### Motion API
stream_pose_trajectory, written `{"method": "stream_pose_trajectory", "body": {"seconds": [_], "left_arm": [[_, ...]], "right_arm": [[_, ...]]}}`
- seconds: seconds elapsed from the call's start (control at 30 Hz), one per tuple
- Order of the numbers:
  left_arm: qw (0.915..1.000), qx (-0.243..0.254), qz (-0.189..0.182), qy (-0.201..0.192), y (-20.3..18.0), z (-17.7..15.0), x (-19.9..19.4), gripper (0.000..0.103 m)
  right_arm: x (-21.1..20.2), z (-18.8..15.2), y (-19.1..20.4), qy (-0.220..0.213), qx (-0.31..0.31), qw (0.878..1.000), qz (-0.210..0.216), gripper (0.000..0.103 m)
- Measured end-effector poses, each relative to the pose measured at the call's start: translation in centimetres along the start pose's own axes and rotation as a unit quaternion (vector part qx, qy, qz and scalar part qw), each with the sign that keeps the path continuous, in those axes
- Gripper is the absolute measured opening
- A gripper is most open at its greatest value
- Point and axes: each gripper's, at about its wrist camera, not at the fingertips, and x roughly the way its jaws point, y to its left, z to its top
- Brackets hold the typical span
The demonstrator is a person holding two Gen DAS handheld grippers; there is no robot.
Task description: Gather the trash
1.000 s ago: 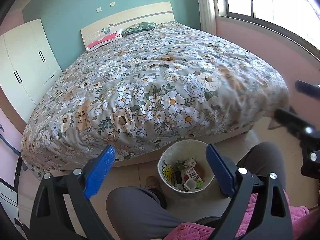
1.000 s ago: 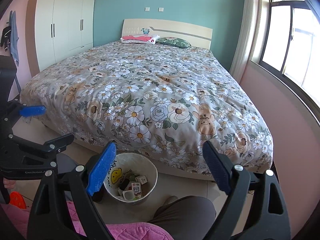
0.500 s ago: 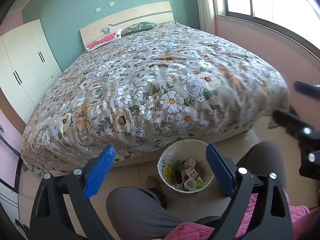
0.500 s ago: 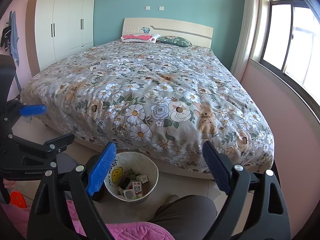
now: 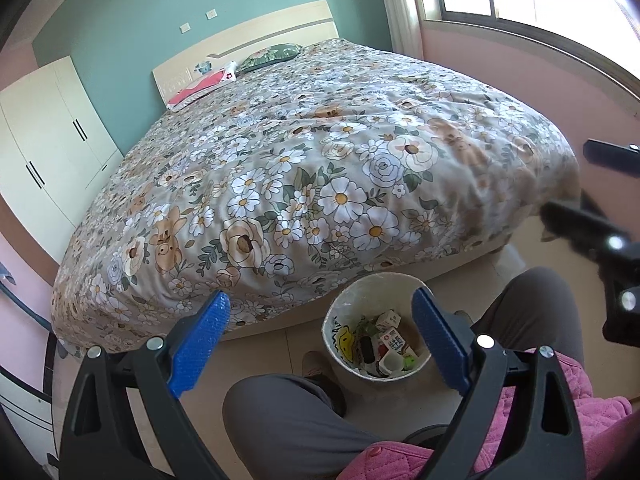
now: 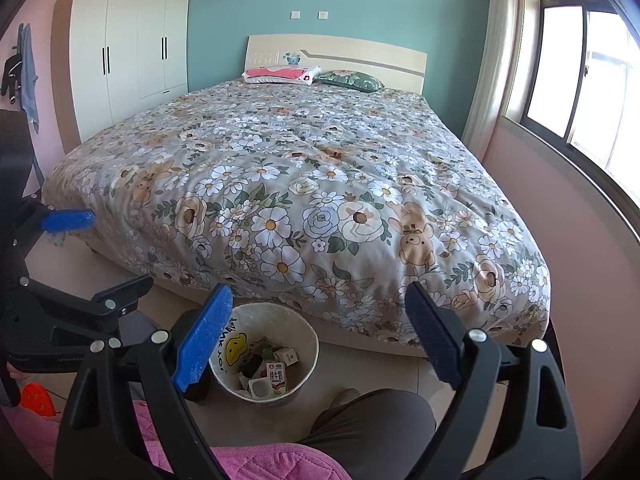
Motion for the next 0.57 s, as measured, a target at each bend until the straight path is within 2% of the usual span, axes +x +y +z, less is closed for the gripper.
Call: {"method": "stream_pose_trajectory", "body": {"seconds": [0.57], "left_arm": [[0.9997, -0.019, -0.014, -0.004, 1.3, 0.3, -0.3, 0.094]], "right_arm": [[0.0, 0.0, 0.5, 0.003, 0.005, 1.000, 0.001, 0.087]]}}
